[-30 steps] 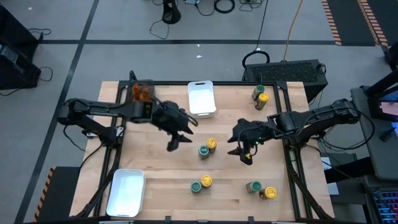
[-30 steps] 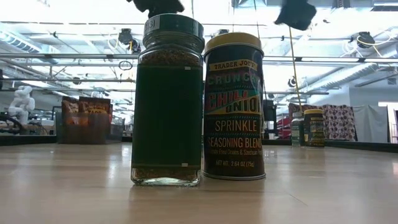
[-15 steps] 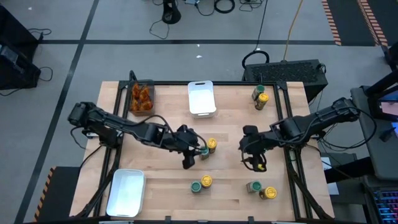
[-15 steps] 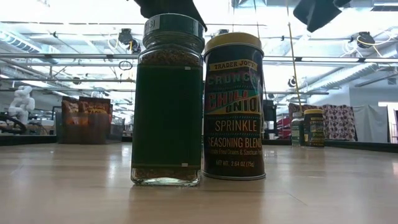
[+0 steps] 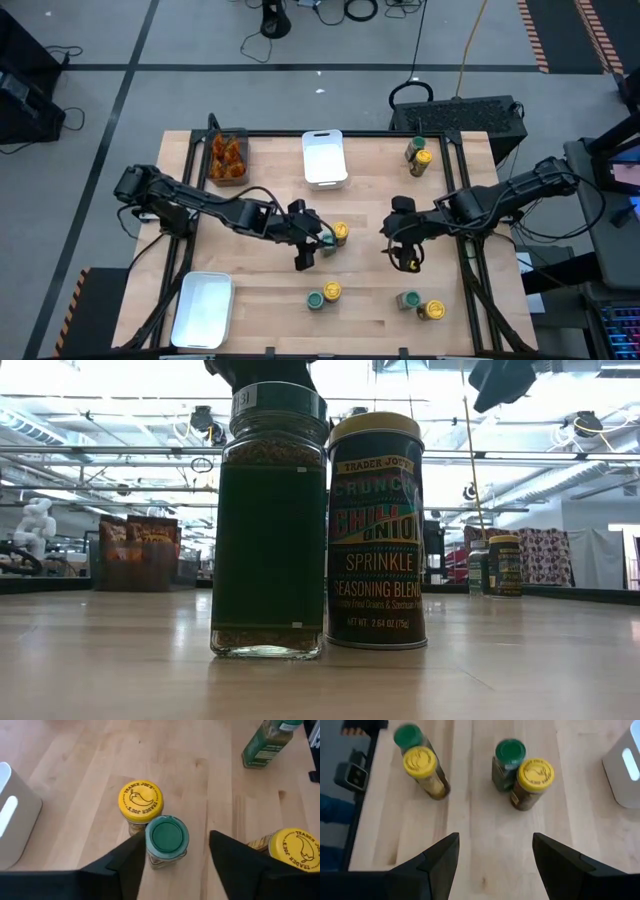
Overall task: Sort spices by type
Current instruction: Put the middle green seasoning bottle into the top white bin
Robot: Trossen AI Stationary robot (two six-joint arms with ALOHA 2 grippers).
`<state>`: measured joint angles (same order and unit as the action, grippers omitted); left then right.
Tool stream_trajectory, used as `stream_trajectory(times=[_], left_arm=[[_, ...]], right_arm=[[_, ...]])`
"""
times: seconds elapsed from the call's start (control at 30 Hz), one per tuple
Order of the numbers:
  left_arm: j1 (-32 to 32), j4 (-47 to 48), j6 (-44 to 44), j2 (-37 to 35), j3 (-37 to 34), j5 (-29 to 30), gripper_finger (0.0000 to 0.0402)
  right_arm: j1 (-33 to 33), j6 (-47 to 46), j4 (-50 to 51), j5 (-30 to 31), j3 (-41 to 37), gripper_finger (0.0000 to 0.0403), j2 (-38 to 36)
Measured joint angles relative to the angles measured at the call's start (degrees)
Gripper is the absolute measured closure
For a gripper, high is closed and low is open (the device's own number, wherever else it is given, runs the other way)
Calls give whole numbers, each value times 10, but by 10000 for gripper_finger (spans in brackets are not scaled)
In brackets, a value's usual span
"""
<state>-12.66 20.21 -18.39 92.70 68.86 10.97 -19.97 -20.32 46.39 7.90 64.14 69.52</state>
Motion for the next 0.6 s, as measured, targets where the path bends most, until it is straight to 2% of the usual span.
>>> stream_trajectory(times=[0.13, 0.27, 0.4, 0.6], left_arm=[[2, 1, 39, 11, -1, 1, 116], [3, -19, 39, 27, 0, 0, 69], [3, -32, 44, 55, 0, 3, 51], [3, -57, 41, 87, -1, 5, 49]], right_arm=[[0, -2, -15, 1, 0, 167, 0], [0, -2, -18, 16, 0, 167, 0], [2, -2, -17, 32, 0, 167, 0], [2, -2, -15, 43, 0, 167, 0]])
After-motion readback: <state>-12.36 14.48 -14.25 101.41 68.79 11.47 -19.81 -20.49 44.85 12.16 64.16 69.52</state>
